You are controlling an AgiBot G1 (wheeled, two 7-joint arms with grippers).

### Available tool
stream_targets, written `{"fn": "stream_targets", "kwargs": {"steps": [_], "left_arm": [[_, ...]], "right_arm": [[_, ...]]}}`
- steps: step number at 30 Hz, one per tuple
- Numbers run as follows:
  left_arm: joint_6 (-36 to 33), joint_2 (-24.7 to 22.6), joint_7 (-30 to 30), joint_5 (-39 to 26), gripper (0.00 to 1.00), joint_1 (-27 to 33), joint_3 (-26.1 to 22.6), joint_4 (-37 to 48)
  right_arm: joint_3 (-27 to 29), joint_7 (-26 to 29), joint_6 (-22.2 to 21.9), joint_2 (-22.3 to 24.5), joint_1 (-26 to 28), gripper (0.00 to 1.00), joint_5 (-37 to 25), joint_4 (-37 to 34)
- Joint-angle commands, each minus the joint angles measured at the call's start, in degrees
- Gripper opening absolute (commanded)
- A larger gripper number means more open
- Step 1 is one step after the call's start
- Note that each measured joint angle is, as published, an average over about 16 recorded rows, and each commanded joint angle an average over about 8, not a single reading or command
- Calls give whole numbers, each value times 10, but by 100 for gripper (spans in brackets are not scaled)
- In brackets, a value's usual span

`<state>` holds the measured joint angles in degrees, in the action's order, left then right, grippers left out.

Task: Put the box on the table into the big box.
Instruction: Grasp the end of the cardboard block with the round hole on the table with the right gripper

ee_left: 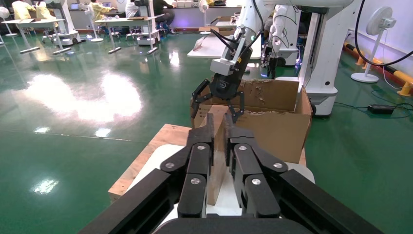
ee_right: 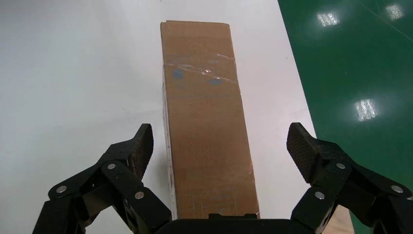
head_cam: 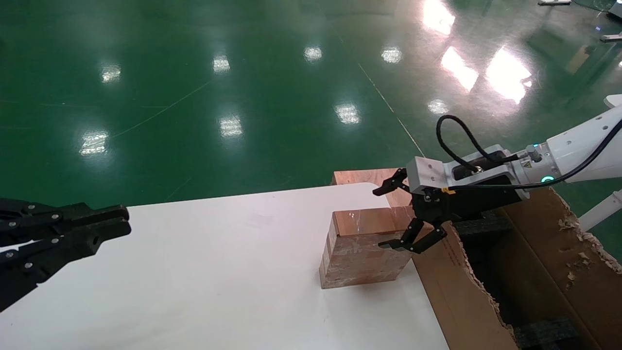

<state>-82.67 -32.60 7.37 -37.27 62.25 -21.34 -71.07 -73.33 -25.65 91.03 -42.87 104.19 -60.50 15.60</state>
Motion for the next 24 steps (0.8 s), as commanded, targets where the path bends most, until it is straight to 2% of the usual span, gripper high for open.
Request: {"fn": "stream_targets", "kwargs": {"steps": [1, 4, 5, 11, 12, 13, 24], "left_arm": [[0, 0, 0, 0, 100, 0, 0, 0], [0, 0, 0, 0, 100, 0, 0, 0], [0, 0, 0, 0, 100, 0, 0, 0], [0, 0, 0, 0, 100, 0, 0, 0], [0, 0, 0, 0, 100, 0, 0, 0], [0, 0, 0, 0, 100, 0, 0, 0], [0, 0, 0, 0, 100, 0, 0, 0]], "right_arm": [[0, 0, 0, 0, 0, 100, 1, 0], [0, 0, 0, 0, 0, 98, 0, 0], [1, 0, 0, 0, 0, 88, 0, 0], [1, -1, 0, 0, 0, 13, -2, 0], [1, -1, 0, 0, 0, 3, -2, 0], [1, -1, 0, 0, 0, 0, -2, 0], [2, -1, 0, 0, -1, 0, -3, 0]]}}
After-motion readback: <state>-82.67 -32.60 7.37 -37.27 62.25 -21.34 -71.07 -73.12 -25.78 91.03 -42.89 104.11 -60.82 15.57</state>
